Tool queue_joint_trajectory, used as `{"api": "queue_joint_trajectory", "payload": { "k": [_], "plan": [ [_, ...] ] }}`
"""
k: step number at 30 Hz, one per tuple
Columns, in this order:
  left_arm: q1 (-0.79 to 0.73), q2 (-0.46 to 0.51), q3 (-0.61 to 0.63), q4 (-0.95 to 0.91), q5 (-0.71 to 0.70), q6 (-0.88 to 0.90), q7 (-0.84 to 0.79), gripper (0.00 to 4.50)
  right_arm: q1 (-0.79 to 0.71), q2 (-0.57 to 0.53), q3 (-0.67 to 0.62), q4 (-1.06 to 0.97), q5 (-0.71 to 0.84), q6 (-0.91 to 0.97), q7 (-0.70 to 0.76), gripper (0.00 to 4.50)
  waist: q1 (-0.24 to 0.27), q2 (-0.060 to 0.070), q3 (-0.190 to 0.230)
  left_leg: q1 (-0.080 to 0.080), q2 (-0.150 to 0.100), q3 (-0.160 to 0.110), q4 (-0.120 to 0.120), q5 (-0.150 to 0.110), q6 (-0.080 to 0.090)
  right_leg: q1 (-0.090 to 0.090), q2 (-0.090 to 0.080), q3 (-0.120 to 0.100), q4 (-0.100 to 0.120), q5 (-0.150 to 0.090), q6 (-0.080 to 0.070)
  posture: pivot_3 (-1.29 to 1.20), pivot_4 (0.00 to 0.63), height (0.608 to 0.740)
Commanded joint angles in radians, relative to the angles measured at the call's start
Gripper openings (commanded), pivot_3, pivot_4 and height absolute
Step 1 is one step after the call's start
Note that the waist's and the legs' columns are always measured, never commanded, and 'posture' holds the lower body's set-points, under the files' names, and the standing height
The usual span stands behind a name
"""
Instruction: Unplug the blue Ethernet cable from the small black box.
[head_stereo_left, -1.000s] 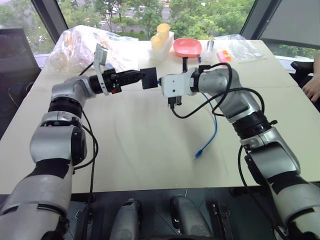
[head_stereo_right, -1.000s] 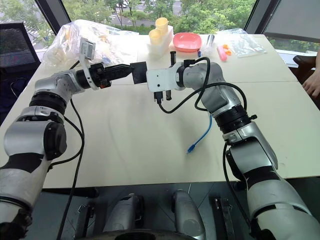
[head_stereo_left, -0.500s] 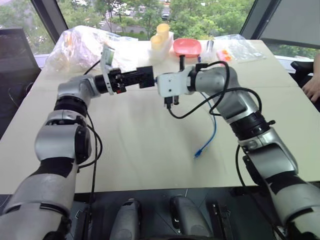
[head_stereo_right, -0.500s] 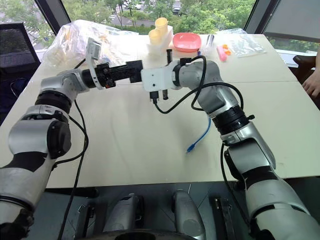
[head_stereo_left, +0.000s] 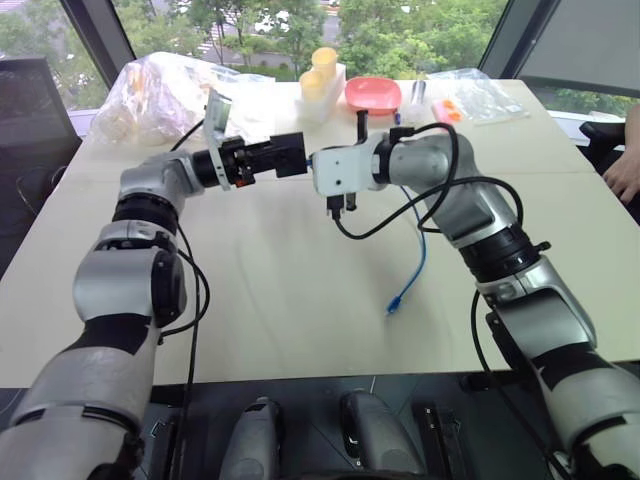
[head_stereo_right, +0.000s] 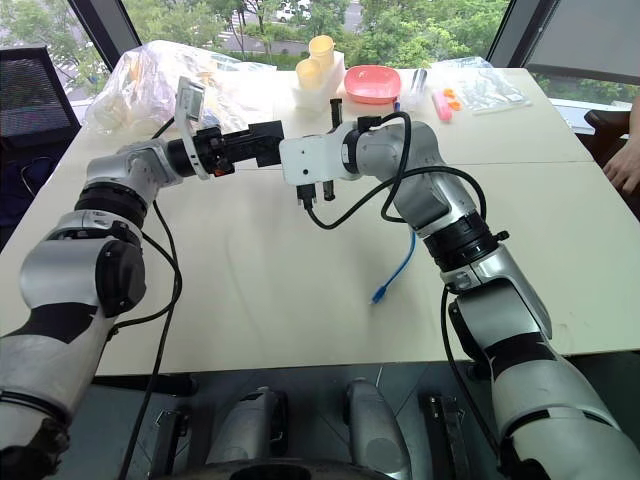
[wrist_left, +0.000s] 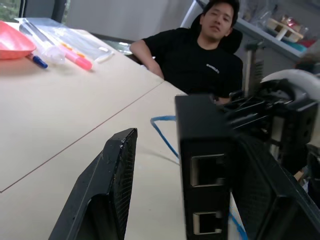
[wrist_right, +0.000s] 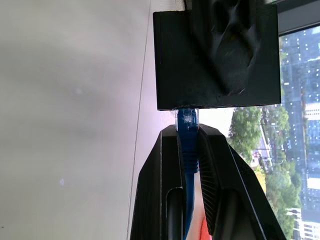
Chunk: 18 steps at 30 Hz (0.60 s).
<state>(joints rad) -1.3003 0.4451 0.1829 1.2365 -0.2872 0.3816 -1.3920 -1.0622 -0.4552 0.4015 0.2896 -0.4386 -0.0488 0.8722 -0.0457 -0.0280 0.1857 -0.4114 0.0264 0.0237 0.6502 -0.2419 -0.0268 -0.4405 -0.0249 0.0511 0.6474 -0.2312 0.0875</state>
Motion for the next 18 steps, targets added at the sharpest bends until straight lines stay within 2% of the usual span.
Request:
{"api": "queue_joint_trajectory", "payload": {
  "k": [1, 10, 13, 16, 18],
  "plan": [
    [-0.037, 0.018, 0.026, -0.023, -0.013, 0.001, -0.017, 2.66, -0.010, -0.008, -0.012, -0.018, -0.001, 0.001, -0.008, 0.00, 0.001, 0.000, 0.000, 0.000, 0.000, 0.000, 0.000, 0.000, 0.000, 0.000, 0.000, 0.000, 0.000, 0.000, 0.000, 0.00, 0.150, 0.740],
    [-0.019, 0.003, -0.009, -0.036, 0.021, -0.002, -0.055, 2.66, -0.014, 0.002, -0.010, -0.022, -0.004, 0.008, -0.014, 0.00, 0.001, 0.000, 0.000, 0.000, 0.000, 0.000, 0.000, 0.000, 0.000, 0.000, 0.000, 0.000, 0.000, 0.000, 0.000, 0.00, 0.150, 0.740],
    [-0.021, -0.001, -0.001, -0.031, 0.016, 0.007, -0.046, 3.51, -0.020, 0.002, -0.012, -0.032, -0.008, 0.015, -0.015, 0.00, 0.001, 0.000, 0.000, 0.000, 0.000, 0.000, 0.000, 0.000, 0.000, 0.000, 0.000, 0.000, 0.000, 0.000, 0.000, 0.00, 0.150, 0.740],
    [-0.027, 0.000, 0.012, -0.025, 0.007, 0.017, -0.033, 3.13, -0.018, -0.001, -0.014, -0.044, -0.006, 0.022, -0.010, 0.00, -0.001, 0.000, 0.000, 0.000, 0.000, 0.000, 0.000, 0.000, 0.000, 0.000, 0.000, 0.000, 0.000, 0.000, 0.000, 0.00, 0.150, 0.740],
    [-0.028, -0.001, 0.016, -0.025, 0.006, 0.015, -0.025, 2.24, -0.017, -0.003, -0.015, -0.048, -0.005, 0.024, -0.009, 0.00, -0.001, 0.000, 0.000, 0.000, 0.000, 0.000, 0.000, 0.000, 0.000, 0.000, 0.000, 0.000, 0.000, 0.000, 0.000, 0.00, 0.150, 0.740]
  ]
}}
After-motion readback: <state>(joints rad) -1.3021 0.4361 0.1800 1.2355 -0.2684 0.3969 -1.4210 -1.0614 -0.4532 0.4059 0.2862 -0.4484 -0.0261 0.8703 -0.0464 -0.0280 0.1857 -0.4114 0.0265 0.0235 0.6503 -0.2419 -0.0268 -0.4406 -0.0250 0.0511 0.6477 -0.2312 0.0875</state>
